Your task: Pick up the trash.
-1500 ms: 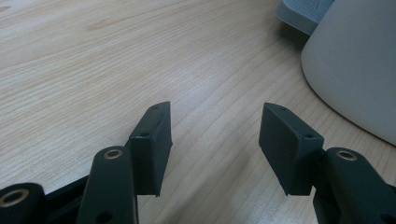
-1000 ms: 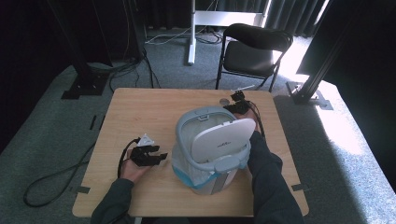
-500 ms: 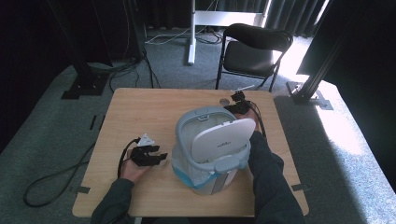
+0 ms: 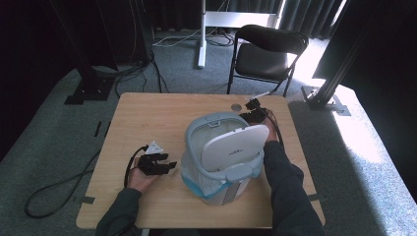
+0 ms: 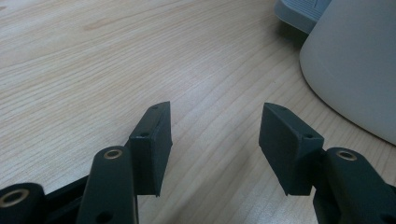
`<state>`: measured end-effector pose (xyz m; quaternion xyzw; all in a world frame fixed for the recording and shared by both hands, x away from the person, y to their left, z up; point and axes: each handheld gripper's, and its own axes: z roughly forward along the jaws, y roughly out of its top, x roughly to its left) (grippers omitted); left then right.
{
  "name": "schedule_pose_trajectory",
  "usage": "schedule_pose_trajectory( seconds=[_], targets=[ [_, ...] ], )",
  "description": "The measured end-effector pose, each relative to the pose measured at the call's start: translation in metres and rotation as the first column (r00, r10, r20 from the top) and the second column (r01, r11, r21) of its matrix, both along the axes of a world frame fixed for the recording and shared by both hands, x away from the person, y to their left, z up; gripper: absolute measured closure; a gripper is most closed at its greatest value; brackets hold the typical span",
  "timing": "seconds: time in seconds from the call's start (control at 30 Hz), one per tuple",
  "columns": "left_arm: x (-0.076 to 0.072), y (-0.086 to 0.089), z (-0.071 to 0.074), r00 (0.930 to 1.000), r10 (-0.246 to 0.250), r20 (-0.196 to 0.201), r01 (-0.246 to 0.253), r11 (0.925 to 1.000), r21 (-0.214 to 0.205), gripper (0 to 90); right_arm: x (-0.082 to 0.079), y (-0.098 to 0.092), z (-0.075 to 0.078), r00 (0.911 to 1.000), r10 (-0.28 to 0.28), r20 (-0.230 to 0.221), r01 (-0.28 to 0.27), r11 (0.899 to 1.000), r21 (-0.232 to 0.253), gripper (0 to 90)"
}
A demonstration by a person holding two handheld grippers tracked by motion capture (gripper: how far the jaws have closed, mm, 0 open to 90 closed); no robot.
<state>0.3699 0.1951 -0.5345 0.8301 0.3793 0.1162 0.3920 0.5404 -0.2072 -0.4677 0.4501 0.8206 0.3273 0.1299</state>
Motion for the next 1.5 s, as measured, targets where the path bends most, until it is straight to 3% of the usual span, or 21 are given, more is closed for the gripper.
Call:
schedule_pose_trajectory(
  seconds=[0.43,0.73,1.1,1.5],
  targets=[
    [0.000,-0.002,-0.001,1.0000,-0.006,-0.003,0.006,1.0000,0.007,44.4,-0.014,-0.019,-0.007,0.9999,0.013,-0.002,-0.013,0.999,0.036,82.3],
    [0.000,-0.002,-0.001,1.0000,-0.006,-0.003,0.006,1.0000,0.007,44.4,-0.020,-0.023,-0.002,0.9990,0.002,0.044,-0.005,0.997,0.074,85.9],
    [0.000,-0.003,-0.001,1.0000,-0.009,-0.003,0.009,0.9999,0.011,44.4,-0.024,-0.024,0.002,0.9964,-0.001,0.084,-0.005,0.998,0.066,86.2],
    [0.001,-0.004,-0.002,0.9999,-0.009,-0.006,0.010,0.9999,0.010,44.4,-0.029,-0.035,0.017,0.9914,-0.020,0.129,0.009,0.996,0.090,86.1]
  ],
)
